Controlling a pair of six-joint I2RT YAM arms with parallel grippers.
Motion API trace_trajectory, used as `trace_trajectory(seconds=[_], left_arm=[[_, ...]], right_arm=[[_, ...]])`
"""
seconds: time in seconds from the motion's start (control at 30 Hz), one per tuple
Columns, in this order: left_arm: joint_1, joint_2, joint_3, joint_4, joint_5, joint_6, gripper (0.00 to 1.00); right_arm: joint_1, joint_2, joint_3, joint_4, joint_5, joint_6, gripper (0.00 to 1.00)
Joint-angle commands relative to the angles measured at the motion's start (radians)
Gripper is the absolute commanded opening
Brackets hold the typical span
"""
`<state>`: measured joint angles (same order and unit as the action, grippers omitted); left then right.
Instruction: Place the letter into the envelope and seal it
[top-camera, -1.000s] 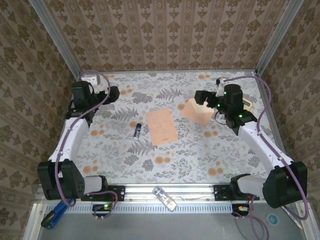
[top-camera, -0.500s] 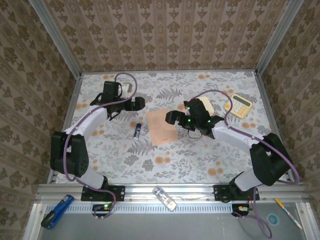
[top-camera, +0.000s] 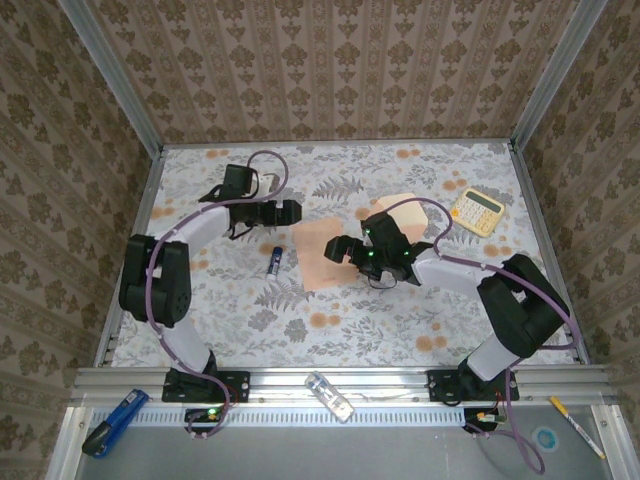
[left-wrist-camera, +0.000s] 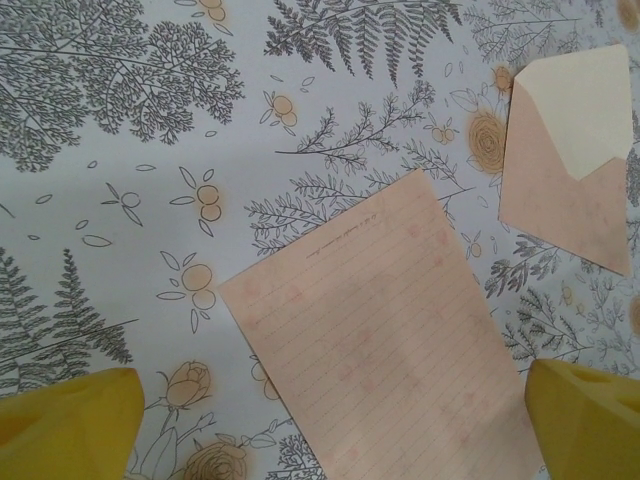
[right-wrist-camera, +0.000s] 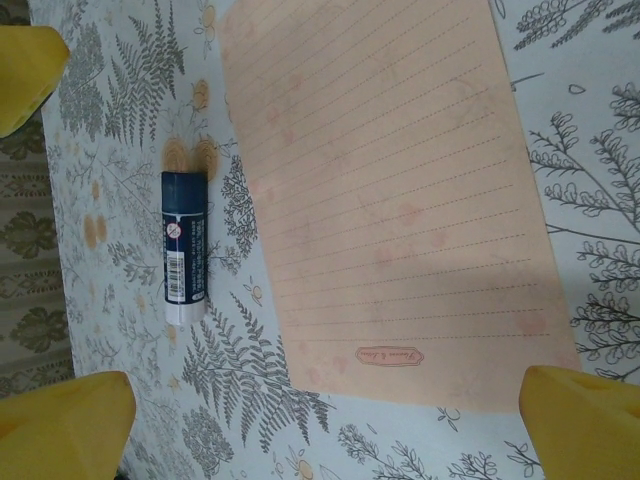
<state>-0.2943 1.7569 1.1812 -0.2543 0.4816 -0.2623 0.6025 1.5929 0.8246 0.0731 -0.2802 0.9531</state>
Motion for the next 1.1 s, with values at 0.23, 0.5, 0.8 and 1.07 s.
trace_trajectory(seconds=[0.23,0.5,0.8,1.07], left_arm=[[-0.013,0.062,0.039,0.063,0.056,-0.071,0.97],[-0.029,0.097,0.049,0.068,0.049,-0.08,0.97],[-0.045,0.128,0.063,0.06,0.043,-0.077,0.98],[-0.049,0.152,0.081,0.04,0.024,-0.07,0.98]], right_arm=[[0.029,0.075,-0.013,0.081,-0.019,0.069,1.0],[0.03,0.091,-0.012,0.053,0.002,0.063,1.0],[0.029,0.108,-0.01,0.016,0.012,0.05,1.0],[0.027,0.119,-0.012,0.005,0.015,0.046,1.0]])
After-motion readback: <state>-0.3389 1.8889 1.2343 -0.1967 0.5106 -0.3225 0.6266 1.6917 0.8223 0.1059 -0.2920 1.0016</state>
